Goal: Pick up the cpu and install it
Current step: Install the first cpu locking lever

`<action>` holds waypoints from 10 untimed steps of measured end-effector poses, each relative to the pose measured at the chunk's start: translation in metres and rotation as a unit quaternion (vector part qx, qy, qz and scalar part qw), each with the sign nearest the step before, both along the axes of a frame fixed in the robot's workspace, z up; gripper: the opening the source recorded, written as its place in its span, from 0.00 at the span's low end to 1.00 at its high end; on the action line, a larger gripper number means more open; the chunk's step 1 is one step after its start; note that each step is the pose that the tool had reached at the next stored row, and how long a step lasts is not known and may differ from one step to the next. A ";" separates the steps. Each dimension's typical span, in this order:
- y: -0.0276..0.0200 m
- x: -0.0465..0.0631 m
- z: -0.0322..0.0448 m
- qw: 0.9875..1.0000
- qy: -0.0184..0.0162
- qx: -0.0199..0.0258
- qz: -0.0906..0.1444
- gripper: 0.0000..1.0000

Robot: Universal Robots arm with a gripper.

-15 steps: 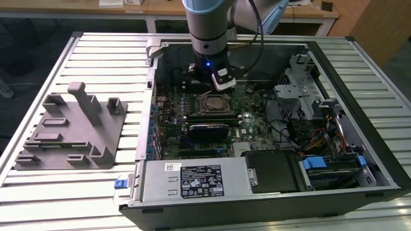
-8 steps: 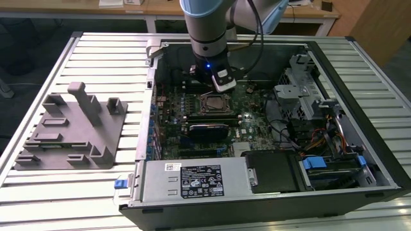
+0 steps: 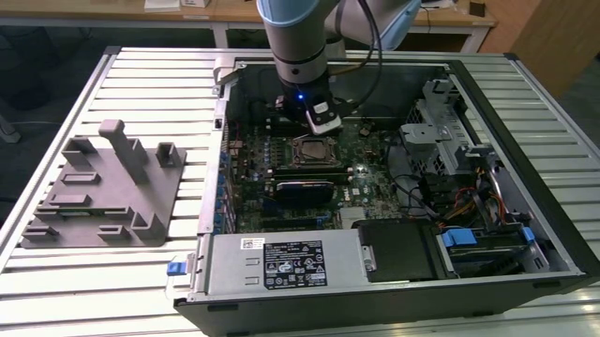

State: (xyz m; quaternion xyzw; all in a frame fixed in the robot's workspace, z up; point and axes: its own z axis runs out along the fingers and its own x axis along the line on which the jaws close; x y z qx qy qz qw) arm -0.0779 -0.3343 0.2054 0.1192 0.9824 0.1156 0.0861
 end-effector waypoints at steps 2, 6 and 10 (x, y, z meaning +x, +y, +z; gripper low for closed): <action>0.0009 -0.001 -0.0007 1.000 0.000 0.000 -0.002 0.11; 0.0028 -0.002 -0.0021 1.000 0.000 0.000 -0.010 0.11; 0.0049 -0.002 -0.0034 1.000 -0.001 0.000 -0.019 0.11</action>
